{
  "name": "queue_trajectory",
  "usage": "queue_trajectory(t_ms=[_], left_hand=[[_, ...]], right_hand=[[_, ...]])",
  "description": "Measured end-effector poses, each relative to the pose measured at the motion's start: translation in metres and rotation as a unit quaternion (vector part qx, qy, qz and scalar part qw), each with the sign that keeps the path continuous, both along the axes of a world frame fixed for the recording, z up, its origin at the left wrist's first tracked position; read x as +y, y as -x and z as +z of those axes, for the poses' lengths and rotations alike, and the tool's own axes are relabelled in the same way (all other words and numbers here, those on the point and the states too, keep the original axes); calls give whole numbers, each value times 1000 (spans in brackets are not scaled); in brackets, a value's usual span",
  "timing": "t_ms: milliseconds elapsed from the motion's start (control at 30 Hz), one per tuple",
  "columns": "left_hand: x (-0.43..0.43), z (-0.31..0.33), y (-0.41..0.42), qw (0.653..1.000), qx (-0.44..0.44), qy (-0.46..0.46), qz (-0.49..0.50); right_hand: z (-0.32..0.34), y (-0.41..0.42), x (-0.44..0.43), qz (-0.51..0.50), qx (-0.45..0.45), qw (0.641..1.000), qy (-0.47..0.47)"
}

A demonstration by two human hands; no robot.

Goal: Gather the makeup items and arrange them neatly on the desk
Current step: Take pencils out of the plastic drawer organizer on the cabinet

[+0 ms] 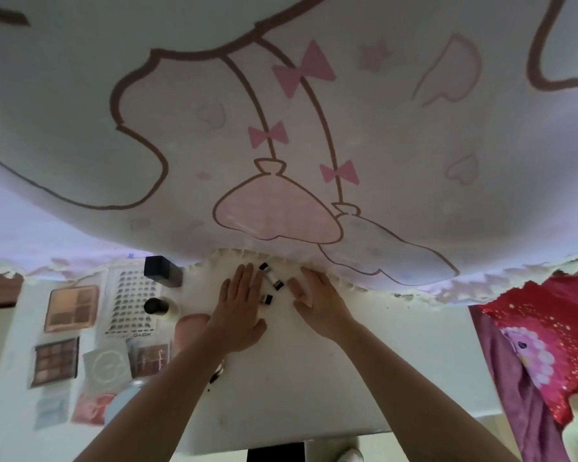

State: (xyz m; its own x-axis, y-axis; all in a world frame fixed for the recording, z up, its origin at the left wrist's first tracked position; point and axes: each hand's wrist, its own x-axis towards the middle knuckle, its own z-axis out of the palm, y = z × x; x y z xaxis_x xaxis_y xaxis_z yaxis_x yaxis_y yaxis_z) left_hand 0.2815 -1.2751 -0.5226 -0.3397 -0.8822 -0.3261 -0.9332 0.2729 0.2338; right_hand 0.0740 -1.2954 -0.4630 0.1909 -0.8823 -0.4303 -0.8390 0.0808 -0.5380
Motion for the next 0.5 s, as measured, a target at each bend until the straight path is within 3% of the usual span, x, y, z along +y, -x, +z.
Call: queue_trajectory(t_ms=[167, 300, 400, 500], left_hand=[[9, 63, -7, 996, -6, 46, 74], [22, 136, -22, 979, 37, 142, 141], [53, 195, -33, 945, 54, 241, 213], [105, 243, -45, 883, 13, 349, 315]], right_hand=[[42, 7, 2, 1, -11, 1000, 20], [97, 6, -3, 56, -51, 990, 115], [141, -12, -1, 100, -89, 970, 203], [174, -44, 15, 170, -108, 928, 314]])
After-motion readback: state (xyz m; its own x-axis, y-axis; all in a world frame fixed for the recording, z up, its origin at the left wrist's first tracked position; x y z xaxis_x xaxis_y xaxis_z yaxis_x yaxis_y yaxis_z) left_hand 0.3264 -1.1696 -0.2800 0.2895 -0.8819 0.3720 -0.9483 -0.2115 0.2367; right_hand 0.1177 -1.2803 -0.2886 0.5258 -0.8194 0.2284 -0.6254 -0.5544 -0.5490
